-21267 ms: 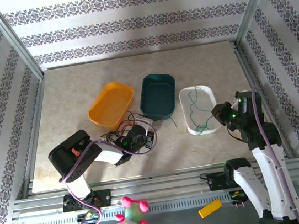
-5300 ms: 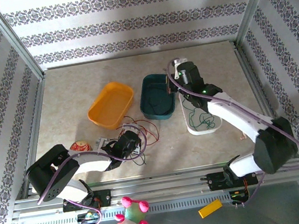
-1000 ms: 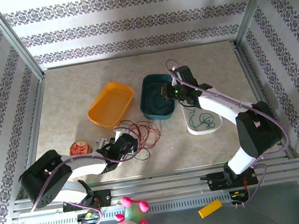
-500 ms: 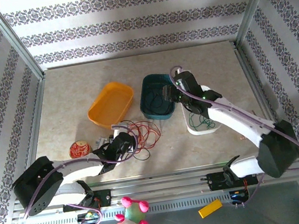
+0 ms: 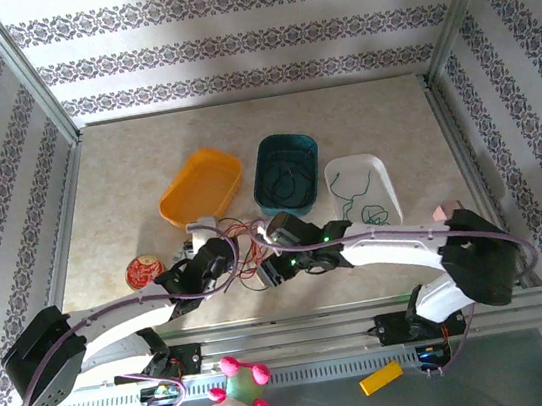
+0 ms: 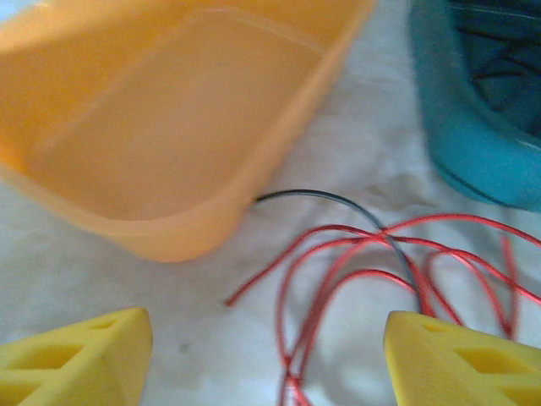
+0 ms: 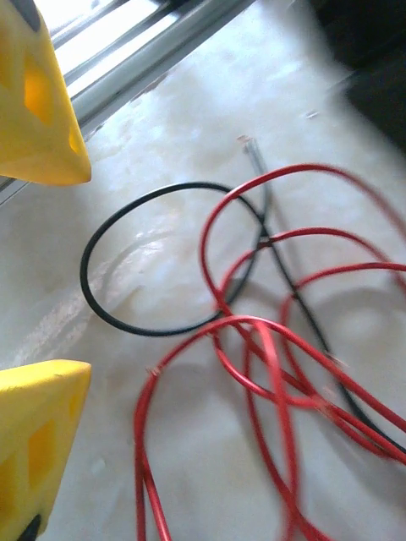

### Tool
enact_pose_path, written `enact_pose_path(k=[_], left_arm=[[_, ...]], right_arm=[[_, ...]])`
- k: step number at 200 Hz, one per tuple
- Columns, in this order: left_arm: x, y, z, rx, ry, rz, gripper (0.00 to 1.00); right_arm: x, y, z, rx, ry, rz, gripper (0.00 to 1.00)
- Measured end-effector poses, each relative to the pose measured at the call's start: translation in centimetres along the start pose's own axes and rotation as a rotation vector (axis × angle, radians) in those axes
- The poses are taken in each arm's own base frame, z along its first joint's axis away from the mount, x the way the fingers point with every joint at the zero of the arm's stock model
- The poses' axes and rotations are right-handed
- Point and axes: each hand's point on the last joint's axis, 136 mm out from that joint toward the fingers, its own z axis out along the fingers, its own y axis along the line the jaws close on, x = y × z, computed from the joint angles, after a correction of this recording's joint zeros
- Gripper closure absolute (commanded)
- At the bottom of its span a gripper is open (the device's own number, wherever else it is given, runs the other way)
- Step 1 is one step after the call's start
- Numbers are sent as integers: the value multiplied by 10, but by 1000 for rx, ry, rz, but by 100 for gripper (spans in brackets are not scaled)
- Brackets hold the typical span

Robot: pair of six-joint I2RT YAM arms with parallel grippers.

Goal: Untangle the cables

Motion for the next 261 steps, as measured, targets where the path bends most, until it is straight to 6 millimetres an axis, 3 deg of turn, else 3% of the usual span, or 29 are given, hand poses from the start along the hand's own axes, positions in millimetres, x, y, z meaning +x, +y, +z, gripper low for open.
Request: enact_pose_path(k=[20, 41, 82, 121, 137, 165, 186, 220, 261], left_arm=[[0, 17, -3, -83, -7, -16, 27], [2, 27, -5, -124, -4, -23, 27], [1, 30, -8, -131, -9, -48, 27], [1, 30, -8, -131, -9, -47, 26], [1, 30, -8, -130, -9, -47, 26], [3, 25, -6, -100, -4, -38, 26], [6, 15, -4, -42, 4, -22, 25], [4, -12, -4, 96, 7, 3, 24], [11, -32, 1, 183, 37, 55, 23]], right_arm=[[13, 1, 21, 35, 70, -20, 45], [11, 1, 35, 92, 102, -38, 45], [-1, -6, 38, 188, 78, -60, 47], [7, -22, 38, 283, 95, -66, 50], [12, -21, 38, 298, 103, -75, 57], [23, -21, 39, 318, 125, -77, 86], [25, -27, 37, 344, 120, -68, 95], [22, -37, 16, 388, 58, -65, 99], [-24, -36, -49, 398, -193, -38, 99]])
